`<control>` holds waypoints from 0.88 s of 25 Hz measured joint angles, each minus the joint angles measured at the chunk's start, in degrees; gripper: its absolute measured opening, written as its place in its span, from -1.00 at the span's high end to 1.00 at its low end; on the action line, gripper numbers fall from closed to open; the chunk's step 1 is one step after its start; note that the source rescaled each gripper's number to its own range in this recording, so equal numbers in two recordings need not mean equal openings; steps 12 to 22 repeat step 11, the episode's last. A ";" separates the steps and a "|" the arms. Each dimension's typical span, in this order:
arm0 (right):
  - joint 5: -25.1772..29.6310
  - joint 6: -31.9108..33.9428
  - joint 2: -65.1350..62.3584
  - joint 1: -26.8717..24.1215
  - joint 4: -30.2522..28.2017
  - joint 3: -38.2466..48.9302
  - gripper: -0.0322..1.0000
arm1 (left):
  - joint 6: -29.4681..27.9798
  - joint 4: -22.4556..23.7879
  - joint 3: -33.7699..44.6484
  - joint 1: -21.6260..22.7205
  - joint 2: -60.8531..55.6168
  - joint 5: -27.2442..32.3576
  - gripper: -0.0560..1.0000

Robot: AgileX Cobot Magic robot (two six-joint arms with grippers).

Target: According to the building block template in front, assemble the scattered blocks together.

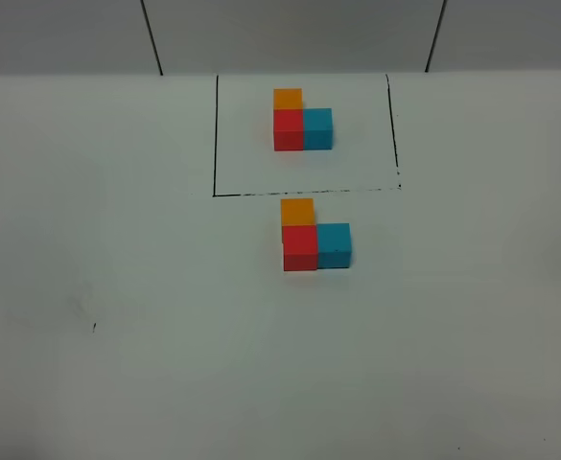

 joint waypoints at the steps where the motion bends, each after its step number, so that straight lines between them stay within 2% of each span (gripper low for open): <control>1: 0.00 0.00 0.00 0.00 0.00 0.00 -0.63 | 0.00 0.00 0.00 0.00 0.00 0.00 -0.49; 22: 0.00 0.00 0.00 0.00 0.00 0.00 -0.63 | 0.00 0.00 0.00 0.00 0.00 0.00 -0.49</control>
